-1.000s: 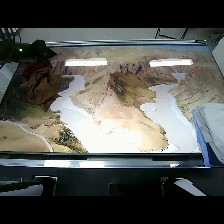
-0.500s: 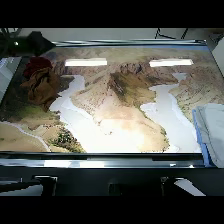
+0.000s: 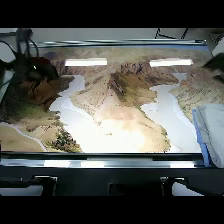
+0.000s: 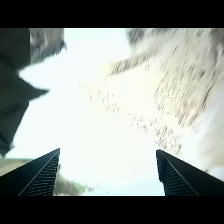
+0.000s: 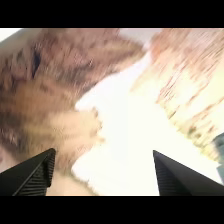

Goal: Fold the clothes and pants, and hang the long-sleeved shirts on hangers.

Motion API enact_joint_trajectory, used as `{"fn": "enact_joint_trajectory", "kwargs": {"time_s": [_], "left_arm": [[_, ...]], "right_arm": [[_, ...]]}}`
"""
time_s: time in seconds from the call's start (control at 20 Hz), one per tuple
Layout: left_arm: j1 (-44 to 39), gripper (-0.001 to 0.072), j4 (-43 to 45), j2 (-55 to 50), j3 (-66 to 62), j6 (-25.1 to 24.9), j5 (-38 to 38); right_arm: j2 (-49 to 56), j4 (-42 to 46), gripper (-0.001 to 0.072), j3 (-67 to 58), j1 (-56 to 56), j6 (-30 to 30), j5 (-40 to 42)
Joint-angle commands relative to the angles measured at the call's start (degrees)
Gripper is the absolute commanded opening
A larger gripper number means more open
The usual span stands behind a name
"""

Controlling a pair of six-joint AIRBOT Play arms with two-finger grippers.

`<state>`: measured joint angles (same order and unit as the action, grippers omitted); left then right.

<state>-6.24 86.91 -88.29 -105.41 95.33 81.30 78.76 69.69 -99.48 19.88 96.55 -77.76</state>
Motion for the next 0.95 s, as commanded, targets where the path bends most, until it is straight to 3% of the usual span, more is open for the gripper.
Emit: {"fn": "enact_joint_trajectory", "kwargs": {"time_s": [0.0,0.15,0.9], "left_arm": [[-1.11,0.0711,-1.70,3.06,14.12,0.28,5.29],[-2.01,0.0710,-0.57,8.72,23.69,3.93,-5.38],[-2.05,0.0711,-0.37,8.55,23.98,3.74,-4.87]], "right_arm": [[6.60,1.40,0.0677,4.04,-14.86,2.27,-11.65],[6.95,6.73,0.0683,5.40,-19.98,3.32,-8.09],[6.95,7.50,0.0678,5.40,-20.79,3.26,-8.72]]}}
